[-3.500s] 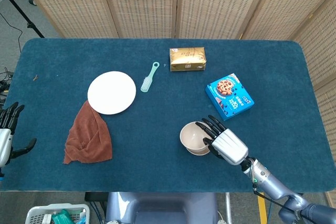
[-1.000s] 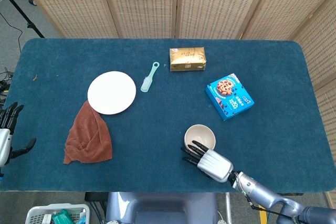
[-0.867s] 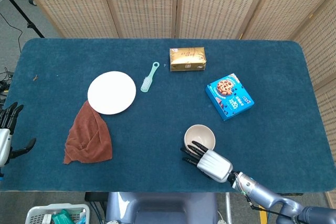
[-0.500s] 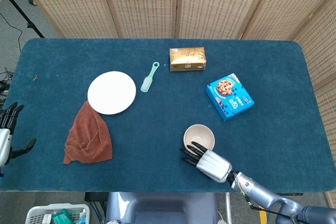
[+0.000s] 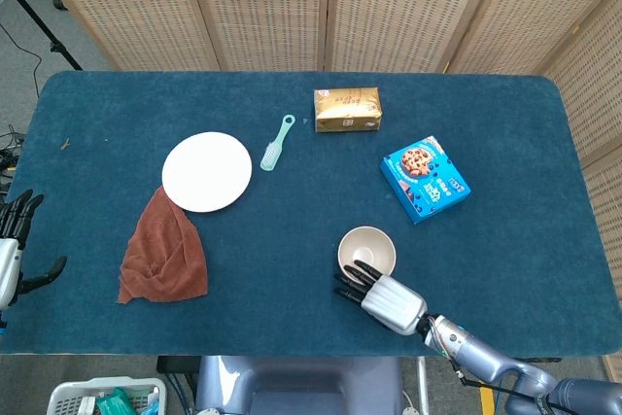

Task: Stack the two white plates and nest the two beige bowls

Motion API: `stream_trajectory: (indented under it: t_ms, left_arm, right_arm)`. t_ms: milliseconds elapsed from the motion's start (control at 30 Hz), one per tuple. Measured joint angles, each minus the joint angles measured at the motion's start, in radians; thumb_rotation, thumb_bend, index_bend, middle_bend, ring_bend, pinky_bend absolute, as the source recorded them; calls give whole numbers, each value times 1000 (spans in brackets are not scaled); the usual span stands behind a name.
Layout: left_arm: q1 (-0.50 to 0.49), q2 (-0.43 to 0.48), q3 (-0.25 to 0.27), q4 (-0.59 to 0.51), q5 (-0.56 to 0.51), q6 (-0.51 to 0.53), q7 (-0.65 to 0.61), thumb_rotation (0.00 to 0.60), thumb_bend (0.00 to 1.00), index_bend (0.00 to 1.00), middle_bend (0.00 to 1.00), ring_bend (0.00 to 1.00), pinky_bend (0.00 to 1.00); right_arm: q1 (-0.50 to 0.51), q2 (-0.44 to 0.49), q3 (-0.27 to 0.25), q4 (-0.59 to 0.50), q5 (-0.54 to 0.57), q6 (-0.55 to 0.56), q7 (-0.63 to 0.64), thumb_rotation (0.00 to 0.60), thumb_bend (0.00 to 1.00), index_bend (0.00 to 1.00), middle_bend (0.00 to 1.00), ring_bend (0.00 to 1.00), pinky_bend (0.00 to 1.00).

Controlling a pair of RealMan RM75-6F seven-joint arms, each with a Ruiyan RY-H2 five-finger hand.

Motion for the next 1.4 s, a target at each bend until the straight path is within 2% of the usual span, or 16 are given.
stream_trajectory:
  t_ms: [567,1000,1200,1267,1400]
  left_arm:
    - [1,2,1,-3,5,4,-3,600,267,0,0,0,0]
    - [4,9,4,-8,14,7,-15,600,266,0,0,0,0]
    - [5,12,11,-14,29,10,-21,600,267,0,0,0,0]
    - [7,14,13,-15,35,13,-25,600,267,0,0,0,0]
    - [7,18,17,-16,41,13,-33,600,267,0,0,0,0]
  right_arm:
    - [-11,61,16,-105,-35,75,-33,600,614,23,0,0,0]
    - [-23,122,97,-157,37,134,-3,600,616,0,0,0,0]
    - [-20,138,116,-176,93,100,-4,600,618,0,0,0,0]
    - [-15,140,122,-185,119,75,-5,600,649,0,0,0,0]
    - [4,144,142,-216,192,4,-18,600,837,0,0,0,0]
